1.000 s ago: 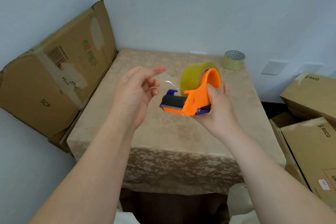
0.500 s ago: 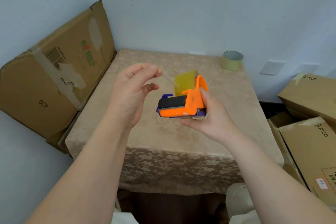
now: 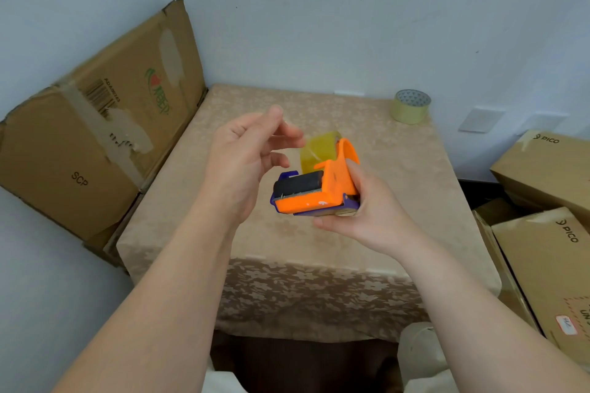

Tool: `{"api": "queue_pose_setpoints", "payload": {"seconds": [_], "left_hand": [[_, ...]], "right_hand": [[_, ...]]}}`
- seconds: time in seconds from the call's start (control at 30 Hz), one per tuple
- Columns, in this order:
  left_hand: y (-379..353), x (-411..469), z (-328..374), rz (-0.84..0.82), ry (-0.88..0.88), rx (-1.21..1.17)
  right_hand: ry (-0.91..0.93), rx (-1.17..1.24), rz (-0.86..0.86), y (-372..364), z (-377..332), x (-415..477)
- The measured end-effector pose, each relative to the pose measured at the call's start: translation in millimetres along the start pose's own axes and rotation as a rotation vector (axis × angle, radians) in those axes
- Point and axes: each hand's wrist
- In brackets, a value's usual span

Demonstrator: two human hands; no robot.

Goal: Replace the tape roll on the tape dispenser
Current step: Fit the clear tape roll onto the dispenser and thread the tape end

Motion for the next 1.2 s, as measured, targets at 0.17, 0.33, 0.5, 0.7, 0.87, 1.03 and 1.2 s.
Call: {"api": "queue_pose_setpoints", "payload": {"seconds": [0.17,0.33,0.5,0.7,0.87,1.03,1.2], "left_hand": [[0.4,-1.1,4.7,-0.024,0.003,0.036],[-1.3,-2.2,5.7,0.023,-0.046,0.145],[-2.0,-2.4,9.5,0.068,-0.031,0.104],[-2.1,-1.2,8.7,0.097,-0.076,0.124],[-1.0,-0.5,6.3,0.09,-0.075,0.126],[-6.5,-5.4,10.5,0.147,-0.161,0.116],[-15.6,-17.4,17.4,0.185,-0.28,0.131]], "right_hand": [[-0.025,0.081,-0.048,2.2,-0.2,-1.0],[-0.016,0.122,-0.085,4.4,-3.4,-2.8],[-0.008,0.114,-0.078,2.9,-2.9,-3.1],[0.002,0.135,-0.112,2.4,-7.8,-3.3],[-0.017,0.154,-0.125,2.1,-6.9,-2.7],[-0.021,0.088,-0.031,2.2,-5.0,-0.6],[0.036,0.007,0.104,5.6,-8.3,1.0]]}}
Point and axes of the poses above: each hand's wrist, its own x-axis towards the middle knuckle, its own y-axis out of the back of the hand, z = x × y, and after that the axes turned 5 degrees about z, right-handed
